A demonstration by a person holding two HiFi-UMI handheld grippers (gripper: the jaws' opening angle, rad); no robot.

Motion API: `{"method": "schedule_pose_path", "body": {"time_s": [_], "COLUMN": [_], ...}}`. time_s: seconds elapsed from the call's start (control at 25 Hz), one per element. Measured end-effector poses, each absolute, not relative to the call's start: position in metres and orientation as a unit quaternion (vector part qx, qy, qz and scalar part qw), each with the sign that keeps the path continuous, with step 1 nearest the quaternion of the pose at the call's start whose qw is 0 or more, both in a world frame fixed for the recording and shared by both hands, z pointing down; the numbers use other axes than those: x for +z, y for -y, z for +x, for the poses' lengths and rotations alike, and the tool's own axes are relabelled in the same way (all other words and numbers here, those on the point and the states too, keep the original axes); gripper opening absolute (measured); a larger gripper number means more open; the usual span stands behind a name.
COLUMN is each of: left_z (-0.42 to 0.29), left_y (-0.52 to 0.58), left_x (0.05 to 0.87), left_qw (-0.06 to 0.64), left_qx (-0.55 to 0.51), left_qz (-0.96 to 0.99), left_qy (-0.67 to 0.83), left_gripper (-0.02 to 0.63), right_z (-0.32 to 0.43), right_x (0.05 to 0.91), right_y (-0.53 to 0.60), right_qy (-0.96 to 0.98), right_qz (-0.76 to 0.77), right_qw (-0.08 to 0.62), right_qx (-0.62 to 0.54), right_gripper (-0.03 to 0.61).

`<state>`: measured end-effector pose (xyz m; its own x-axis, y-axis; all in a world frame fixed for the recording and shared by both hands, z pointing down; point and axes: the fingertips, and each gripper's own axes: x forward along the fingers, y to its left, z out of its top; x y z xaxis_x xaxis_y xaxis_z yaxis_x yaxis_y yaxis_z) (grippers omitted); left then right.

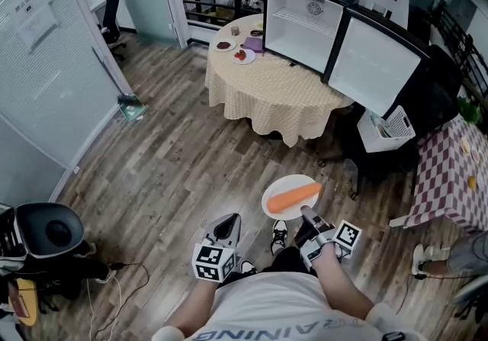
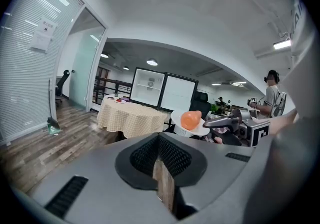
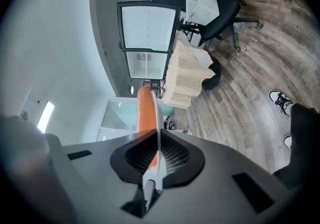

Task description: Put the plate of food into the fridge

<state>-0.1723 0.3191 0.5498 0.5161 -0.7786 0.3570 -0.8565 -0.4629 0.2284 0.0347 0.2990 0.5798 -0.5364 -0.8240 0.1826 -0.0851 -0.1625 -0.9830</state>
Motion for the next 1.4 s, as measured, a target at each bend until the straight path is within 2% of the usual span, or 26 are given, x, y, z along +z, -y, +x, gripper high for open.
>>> {"method": "schedule_pose_path", "body": {"time_s": [0.44,1.4], "left_z": [-0.18,-0.093], "left_y": [-0.234,-0.09], "left_x": [0.544,0.542], "left_qw": [0.184,0.188], "left_qx": [0.109,0.132], "left_qz": [0.837,0.817], "left_qy": [0.503,0.529], "left_gripper": [0.008,0.008], "right_z": [0.028,0.117], "right_x": [0.574,0.59], "right_y": [-0.201,-0.046], "right_qy": [-0.597,-0.592], "right_qz": [-0.365,-0.344], "right_qw": [0.28,0.273], "right_qx": [-0.657,-0.676], "right_gripper": [0.034,0.034]}}
